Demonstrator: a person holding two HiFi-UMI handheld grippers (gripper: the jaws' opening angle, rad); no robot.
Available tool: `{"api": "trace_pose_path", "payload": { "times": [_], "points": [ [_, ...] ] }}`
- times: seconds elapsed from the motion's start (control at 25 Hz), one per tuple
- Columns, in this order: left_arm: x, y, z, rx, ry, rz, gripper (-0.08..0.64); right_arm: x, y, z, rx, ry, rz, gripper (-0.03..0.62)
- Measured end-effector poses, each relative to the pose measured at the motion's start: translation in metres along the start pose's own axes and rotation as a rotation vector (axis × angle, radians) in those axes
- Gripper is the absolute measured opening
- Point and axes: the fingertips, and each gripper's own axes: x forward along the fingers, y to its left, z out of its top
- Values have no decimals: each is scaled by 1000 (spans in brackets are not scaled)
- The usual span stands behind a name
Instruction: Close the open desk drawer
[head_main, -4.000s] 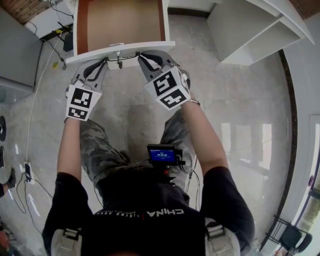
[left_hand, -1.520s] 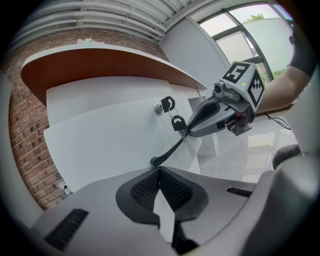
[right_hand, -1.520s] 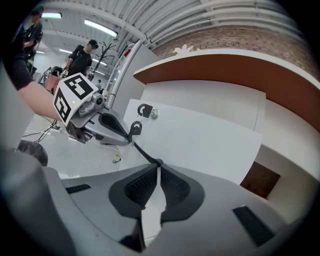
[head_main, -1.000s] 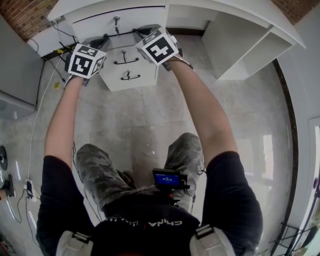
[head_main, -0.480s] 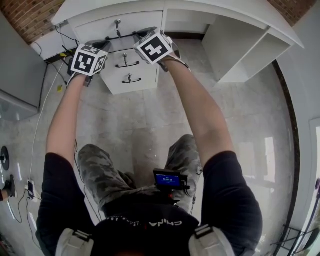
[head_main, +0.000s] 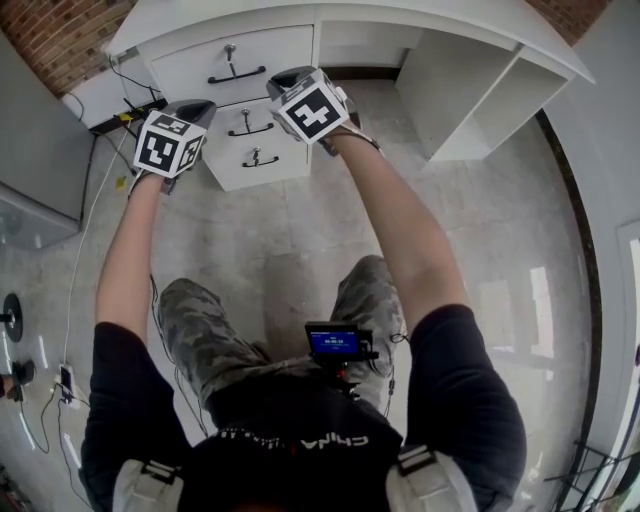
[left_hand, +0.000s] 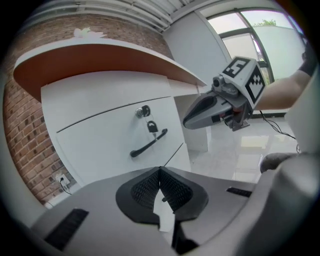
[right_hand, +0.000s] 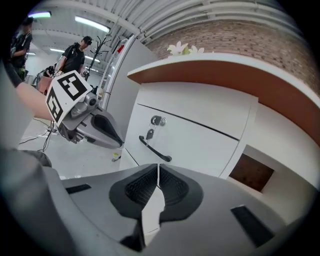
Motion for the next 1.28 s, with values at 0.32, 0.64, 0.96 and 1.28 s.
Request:
{"api": "trace_pose_path", "payload": {
  "times": [0.32, 0.64, 0.96, 1.28],
  "points": [
    [-50, -65, -2, 95, -85, -22, 12, -62, 36, 0, -22, -78, -9, 18],
    [-60, -77, -5, 65, -122, -25, 12, -67, 57, -5, -33, -78, -4, 18],
    [-42, -71, -21, 47, -93, -46, 12, -43, 67, -20, -35, -34, 36, 18],
    [-61, -54, 10, 34, 4, -114, 12, -59, 55, 15, 4, 59, 87, 18]
  ]
}}
